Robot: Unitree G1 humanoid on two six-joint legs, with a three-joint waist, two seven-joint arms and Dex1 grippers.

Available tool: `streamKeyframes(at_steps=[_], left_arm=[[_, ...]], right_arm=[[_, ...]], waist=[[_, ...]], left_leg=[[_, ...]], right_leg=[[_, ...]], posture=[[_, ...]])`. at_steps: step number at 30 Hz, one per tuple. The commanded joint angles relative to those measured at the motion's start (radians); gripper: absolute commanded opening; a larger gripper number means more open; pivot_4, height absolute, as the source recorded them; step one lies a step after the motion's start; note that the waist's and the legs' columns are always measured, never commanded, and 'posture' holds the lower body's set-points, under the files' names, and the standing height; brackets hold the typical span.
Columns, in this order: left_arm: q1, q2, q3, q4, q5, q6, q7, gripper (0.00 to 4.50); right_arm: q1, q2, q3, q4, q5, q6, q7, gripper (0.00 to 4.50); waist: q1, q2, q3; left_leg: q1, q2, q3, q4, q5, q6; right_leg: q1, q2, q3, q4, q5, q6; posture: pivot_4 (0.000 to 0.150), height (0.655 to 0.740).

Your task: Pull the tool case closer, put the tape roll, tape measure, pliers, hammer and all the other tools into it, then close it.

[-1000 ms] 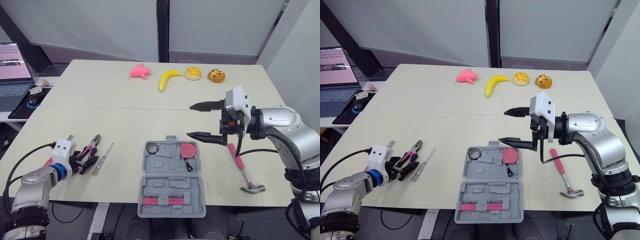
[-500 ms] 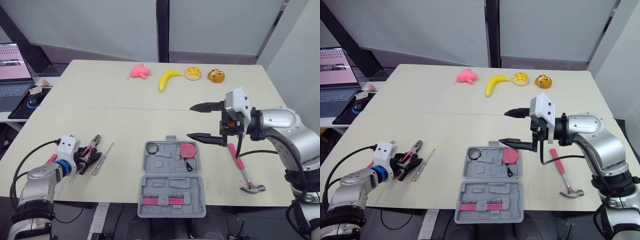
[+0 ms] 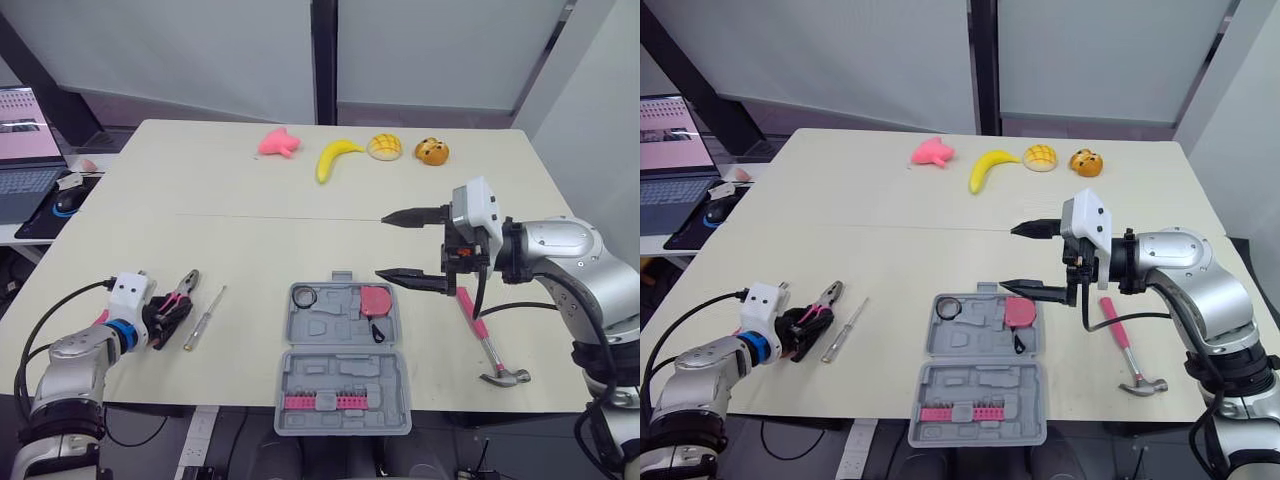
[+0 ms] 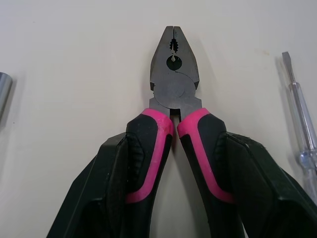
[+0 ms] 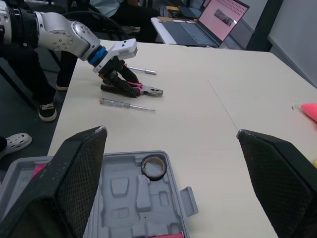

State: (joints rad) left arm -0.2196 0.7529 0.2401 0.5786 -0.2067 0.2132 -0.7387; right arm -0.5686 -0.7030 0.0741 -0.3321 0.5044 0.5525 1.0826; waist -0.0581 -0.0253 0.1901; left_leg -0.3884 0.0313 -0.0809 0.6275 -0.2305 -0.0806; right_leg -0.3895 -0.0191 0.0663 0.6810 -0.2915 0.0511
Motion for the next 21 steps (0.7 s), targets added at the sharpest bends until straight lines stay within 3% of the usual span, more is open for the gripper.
streamKeyframes(at_steps=[1,12,16,21], left_arm=[[0.010,0.080,0.025,-0.099,-0.007,0.015,-0.048,2.47],[0.069,0.326,-0.024,-0.563,-0.105,0.181,-0.381,2.47],[-0.005,0.349,-0.110,-0.724,-0.136,0.266,-0.448,2.47],[-0.142,0.302,-0.278,-0.847,-0.103,0.329,-0.460,2.47]], right_arm=[[-0.009,-0.011,-0.024,-0.026,0.014,-0.022,0.011,4.50],[0.054,-0.030,-0.012,0.002,-0.034,-0.076,0.030,4.50],[0.077,-0.036,0.001,-0.007,-0.056,-0.084,0.026,4.50],[0.088,-0.053,0.050,-0.012,-0.117,-0.087,0.016,4.50]], waist=[[0.001,0.000,0.000],[0.010,-0.001,0.002],[0.010,-0.001,0.002],[0.009,-0.001,0.002]], left_leg=[[0.000,0.000,0.000,0.000,0.000,0.000],[-0.004,-0.001,-0.001,0.000,0.000,0.000],[-0.004,0.000,-0.002,0.000,0.000,0.000],[-0.005,-0.001,-0.001,0.001,0.000,0.000]], right_leg=[[0.000,0.000,0.000,0.000,0.000,0.000],[-0.001,-0.001,-0.002,-0.002,0.000,0.000],[-0.002,0.000,-0.002,-0.001,0.000,0.000],[-0.002,0.000,-0.001,-0.001,0.000,0.000]], posture=[[0.150,0.7400],[0.150,0.7400],[0.150,0.7400],[0.150,0.7400]])
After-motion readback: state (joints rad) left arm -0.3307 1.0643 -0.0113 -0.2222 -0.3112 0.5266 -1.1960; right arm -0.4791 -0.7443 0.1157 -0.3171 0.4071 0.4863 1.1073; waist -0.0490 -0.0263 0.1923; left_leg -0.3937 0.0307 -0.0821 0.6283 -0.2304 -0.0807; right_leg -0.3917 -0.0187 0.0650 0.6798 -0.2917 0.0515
